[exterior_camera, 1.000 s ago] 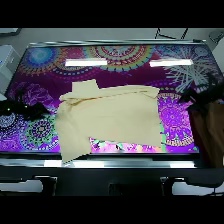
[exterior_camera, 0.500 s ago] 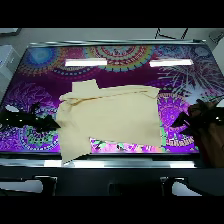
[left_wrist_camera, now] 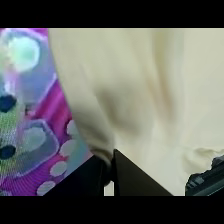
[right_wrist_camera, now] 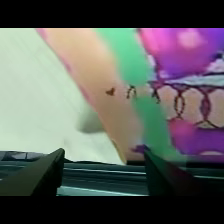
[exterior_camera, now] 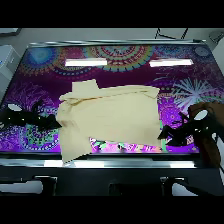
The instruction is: Fold the clothes and pants, and hang the long-sleeved shirts on hangers.
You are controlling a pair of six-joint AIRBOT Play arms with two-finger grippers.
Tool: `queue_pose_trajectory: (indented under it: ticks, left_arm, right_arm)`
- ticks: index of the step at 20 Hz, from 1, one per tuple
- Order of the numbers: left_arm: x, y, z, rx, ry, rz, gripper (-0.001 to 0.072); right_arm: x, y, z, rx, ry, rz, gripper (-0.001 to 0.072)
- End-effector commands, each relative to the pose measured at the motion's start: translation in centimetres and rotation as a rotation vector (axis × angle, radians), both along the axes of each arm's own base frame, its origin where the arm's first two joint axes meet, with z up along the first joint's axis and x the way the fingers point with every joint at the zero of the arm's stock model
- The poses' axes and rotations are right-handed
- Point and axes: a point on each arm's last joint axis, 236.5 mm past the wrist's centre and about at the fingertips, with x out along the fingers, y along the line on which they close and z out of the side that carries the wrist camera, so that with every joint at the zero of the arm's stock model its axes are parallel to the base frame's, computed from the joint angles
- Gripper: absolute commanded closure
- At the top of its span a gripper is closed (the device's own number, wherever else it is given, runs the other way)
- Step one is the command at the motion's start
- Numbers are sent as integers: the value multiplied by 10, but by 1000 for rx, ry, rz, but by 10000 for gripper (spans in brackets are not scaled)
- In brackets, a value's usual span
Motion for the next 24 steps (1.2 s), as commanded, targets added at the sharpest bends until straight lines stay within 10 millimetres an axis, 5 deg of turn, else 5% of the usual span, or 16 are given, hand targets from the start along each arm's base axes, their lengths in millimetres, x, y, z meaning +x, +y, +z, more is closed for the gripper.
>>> queue_pose_trajectory:
  ticks: [1,3,5,7,9,11,13,14,16,17,18,21,24]
  left_arm:
    - [2,-2,6,-5,-10,9,683]
    - [3,-3,8,-12,-16,14,683]
    - [4,-3,13,-10,-23,20,683]
    - [15,-3,32,-8,-85,27,684]
    - [42,1,78,12,-231,42,685]
    - [81,6,176,52,-512,58,685]
    - [99,10,312,139,-872,78,685]
    - [93,12,396,209,-1092,98,684]
    - [47,9,541,362,-1501,134,683]
    - [15,3,591,391,-1641,168,683]
    - [-16,-6,620,410,-1729,174,683]
    - [-95,-31,662,443,-1895,182,683]
    - [-144,-38,696,460,-2040,247,684]
  right_arm:
    - [-4,24,-14,7,-4,2,174]
    - [5,28,-20,-17,-33,-20,344]
    - [14,39,-14,25,-54,-59,669]
    - [27,43,5,57,-116,7,673]
    - [64,33,47,21,-256,66,673]
    - [123,16,132,-65,-531,85,673]
    - [171,-4,265,-197,-902,77,673]
    - [180,-13,347,-284,-1123,72,672]
    - [152,-25,492,-461,-1494,59,672]
    - [127,-28,538,-531,-1608,51,671]
    - [98,-29,573,-585,-1690,32,671]
    - [29,-21,622,-638,-1841,4,671]
    - [-11,-25,640,-713,-1898,-25,672]
